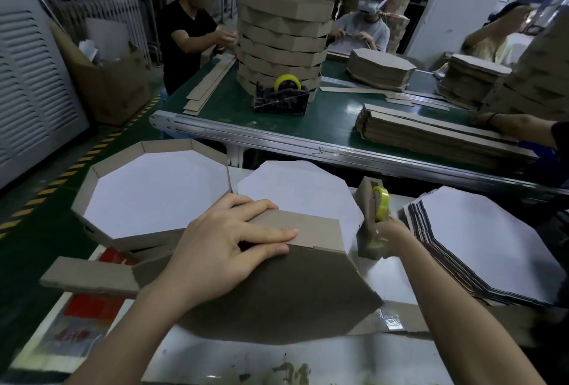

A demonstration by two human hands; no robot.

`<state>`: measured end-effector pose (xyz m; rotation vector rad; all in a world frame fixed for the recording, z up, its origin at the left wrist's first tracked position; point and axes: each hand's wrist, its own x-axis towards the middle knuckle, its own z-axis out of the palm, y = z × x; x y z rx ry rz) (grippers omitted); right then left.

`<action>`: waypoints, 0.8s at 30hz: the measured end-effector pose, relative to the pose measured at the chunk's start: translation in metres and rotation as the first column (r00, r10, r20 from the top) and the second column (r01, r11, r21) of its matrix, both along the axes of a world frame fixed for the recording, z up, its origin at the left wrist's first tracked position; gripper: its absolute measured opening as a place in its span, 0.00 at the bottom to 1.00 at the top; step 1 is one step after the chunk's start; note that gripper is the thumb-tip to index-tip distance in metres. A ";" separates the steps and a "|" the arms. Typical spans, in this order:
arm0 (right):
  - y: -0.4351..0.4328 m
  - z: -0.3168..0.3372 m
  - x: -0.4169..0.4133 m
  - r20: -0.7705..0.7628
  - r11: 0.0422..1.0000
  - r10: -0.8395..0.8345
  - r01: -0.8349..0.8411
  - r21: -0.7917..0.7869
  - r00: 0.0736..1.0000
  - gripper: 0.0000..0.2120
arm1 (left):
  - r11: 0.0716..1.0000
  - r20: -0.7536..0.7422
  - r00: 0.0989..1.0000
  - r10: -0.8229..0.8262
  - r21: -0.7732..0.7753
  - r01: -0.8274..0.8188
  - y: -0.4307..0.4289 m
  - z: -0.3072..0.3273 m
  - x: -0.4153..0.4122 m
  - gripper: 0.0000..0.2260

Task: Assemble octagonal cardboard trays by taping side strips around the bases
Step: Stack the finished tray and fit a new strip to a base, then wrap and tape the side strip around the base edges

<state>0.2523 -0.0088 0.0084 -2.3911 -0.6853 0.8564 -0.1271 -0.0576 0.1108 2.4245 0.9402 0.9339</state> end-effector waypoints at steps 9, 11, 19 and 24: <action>0.012 -0.033 0.032 -0.121 0.988 -0.142 0.148 0.038 0.982 0.16 | 1.000 -0.068 0.998 0.008 0.020 -0.007 0.006 0.005 0.022 0.10; 0.015 -0.035 0.035 -0.084 0.986 -0.156 0.160 0.045 0.984 0.16 | 1.000 -0.083 0.997 0.007 0.006 -0.006 0.007 0.007 0.025 0.10; 0.037 -0.042 0.052 -0.084 0.976 -0.216 0.218 0.007 0.973 0.13 | 0.999 -0.077 0.996 0.047 -0.001 -0.047 0.012 0.007 0.037 0.11; 0.036 -0.048 0.056 -0.299 0.891 -0.353 0.416 0.180 0.886 0.11 | 0.998 -0.077 0.995 0.060 0.004 -0.060 0.015 0.006 0.033 0.10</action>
